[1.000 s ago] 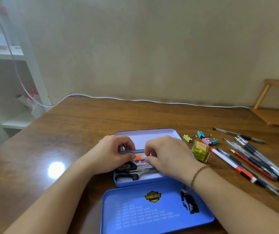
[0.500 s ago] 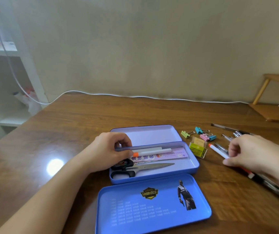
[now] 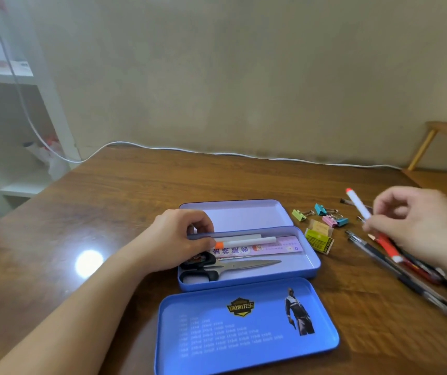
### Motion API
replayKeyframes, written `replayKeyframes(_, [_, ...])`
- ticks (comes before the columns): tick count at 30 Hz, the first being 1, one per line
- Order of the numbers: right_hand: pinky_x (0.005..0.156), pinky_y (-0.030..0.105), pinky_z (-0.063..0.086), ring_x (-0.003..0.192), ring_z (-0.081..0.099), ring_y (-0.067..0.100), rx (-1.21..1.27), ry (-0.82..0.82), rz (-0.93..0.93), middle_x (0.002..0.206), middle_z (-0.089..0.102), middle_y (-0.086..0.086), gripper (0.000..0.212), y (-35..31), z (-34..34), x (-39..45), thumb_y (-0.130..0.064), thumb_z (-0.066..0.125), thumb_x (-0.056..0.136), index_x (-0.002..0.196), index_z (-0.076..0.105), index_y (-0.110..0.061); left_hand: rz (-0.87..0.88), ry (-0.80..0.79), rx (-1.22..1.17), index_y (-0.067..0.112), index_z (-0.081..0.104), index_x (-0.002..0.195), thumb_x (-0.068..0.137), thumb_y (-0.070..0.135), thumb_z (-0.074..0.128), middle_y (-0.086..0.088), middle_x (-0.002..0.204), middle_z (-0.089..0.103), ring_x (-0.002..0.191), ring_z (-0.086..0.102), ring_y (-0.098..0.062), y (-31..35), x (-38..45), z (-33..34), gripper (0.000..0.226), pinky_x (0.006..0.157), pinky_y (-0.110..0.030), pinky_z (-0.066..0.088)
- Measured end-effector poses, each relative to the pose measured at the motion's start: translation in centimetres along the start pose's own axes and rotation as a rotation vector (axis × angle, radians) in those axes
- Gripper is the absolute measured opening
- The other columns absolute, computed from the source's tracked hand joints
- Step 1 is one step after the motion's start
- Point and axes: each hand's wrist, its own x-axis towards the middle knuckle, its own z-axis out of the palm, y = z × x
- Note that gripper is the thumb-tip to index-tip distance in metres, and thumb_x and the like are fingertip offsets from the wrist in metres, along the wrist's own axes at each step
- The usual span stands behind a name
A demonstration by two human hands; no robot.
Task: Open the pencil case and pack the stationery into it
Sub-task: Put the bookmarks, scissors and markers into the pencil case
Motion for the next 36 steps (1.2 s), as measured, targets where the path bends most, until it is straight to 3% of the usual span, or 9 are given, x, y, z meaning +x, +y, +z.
replayKeyframes(3, [0.04,0.021,0.043,0.048,0.059,0.012,0.511,-0.177,-0.091,0.071,0.072,0.008,0.014,-1.9,1.9,-1.4,-0.005,0.075,0.078,0.081,0.07,-0.017,-0.013,-0.006,0.009,0.034,0.066,0.082,0.079,0.04,0.075,0.017,0.076,0.064,0.075,0.057,-0.009,0.0,0.0,0.0,0.011,0.072,-0.031,0.05])
replayKeyframes(6, [0.033,0.02,0.036,0.039,0.048,0.01,0.67,-0.245,-0.147,0.073,0.069,0.011,0.021,-2.8,4.3,-2.3,-0.001,0.066,0.085,0.085,0.074,-0.02,-0.014,-0.012,0.02,0.034,0.066,0.083,0.079,0.04,0.074,0.017,0.078,0.065,0.079,0.059,-0.01,0.1,0.0,-0.1,0.011,0.077,-0.034,0.051])
replayKeyframes(12, [0.053,0.009,0.044,0.054,0.063,0.004,0.363,-0.363,-0.316,0.083,0.074,-0.019,0.037,-3.8,6.3,-3.4,-0.002,0.059,0.093,0.113,0.068,-0.031,-0.014,-0.028,0.036,0.035,0.064,0.084,0.079,0.043,0.071,0.016,0.083,0.065,0.082,0.058,-0.012,0.1,0.0,-0.1,0.012,0.084,-0.038,0.047])
replayKeyframes(17, [0.046,0.012,0.036,0.051,0.052,0.002,-0.185,0.014,-0.69,0.066,0.065,-0.016,0.014,-3.9,7.2,-3.5,-0.037,0.082,0.072,0.085,0.075,-0.035,-0.022,-0.031,0.032,0.037,0.063,0.084,0.079,0.046,0.07,0.016,0.084,0.065,0.081,0.056,-0.011,0.3,-0.1,-0.1,0.012,0.086,-0.038,0.044])
replayKeyframes(20, [0.046,0.014,0.026,0.059,0.048,0.009,-0.301,0.042,-0.82,0.076,0.058,-0.012,0.013,-3.7,7.8,-3.1,-0.043,0.08,0.07,0.077,0.073,-0.035,-0.026,-0.033,0.054,0.035,0.064,0.089,0.082,0.041,0.071,0.019,0.084,0.062,0.082,0.055,-0.008,0.6,-0.1,-0.2,0.011,0.084,-0.035,0.043])
replayKeyframes(25, [0.051,0.032,0.047,0.068,0.063,0.02,-0.449,-0.017,-0.98,0.076,0.07,-0.009,0.017,-4.2,9.2,-1.4,-0.027,0.086,0.069,0.084,0.077,-0.028,-0.032,-0.046,0.064,0.035,0.064,0.091,0.084,0.04,0.07,0.021,0.084,0.06,0.082,0.054,-0.007,0.9,-0.2,-0.4,0.011,0.084,-0.035,0.043])
replayKeyframes(29, [0.061,0.034,0.052,0.074,0.061,0.019,-0.302,-0.112,-0.836,0.082,0.067,-0.007,0.02,-4.6,9.8,-0.8,-0.027,0.073,0.083,0.102,0.069,-0.03,-0.029,-0.048,0.069,0.035,0.064,0.092,0.083,0.039,0.07,0.022,0.082,0.058,0.078,0.052,-0.005,0.8,-0.2,-0.4,0.011,0.079,-0.032,0.038])
replayKeyframes(32, [0.066,0.031,0.05,0.079,0.057,0.015,-0.231,-0.18,-0.776,0.082,0.06,-0.01,0.012,-4.3,10.6,-1.1,-0.021,0.066,0.089,0.095,0.065,-0.032,-0.038,-0.058,0.023,0.036,0.065,0.09,0.083,0.038,0.071,0.02,0.082,0.06,0.075,0.052,-0.005,0.8,-0.2,-0.5,0.01,0.074,-0.029,0.038])
replayKeyframes(36, [0.071,0.028,0.047,0.081,0.053,0.01,-0.238,-0.266,-0.766,0.083,0.058,-0.015,0.022,-4.4,11.4,-1.1,-0.007,0.06,0.088,0.092,0.064,-0.029,-0.046,-0.058,-0.005,0.037,0.064,0.087,0.081,0.039,0.073,0.018,0.084,0.062,0.072,0.052,-0.004,0.6,-0.1,-0.5,0.01,0.068,-0.025,0.038])
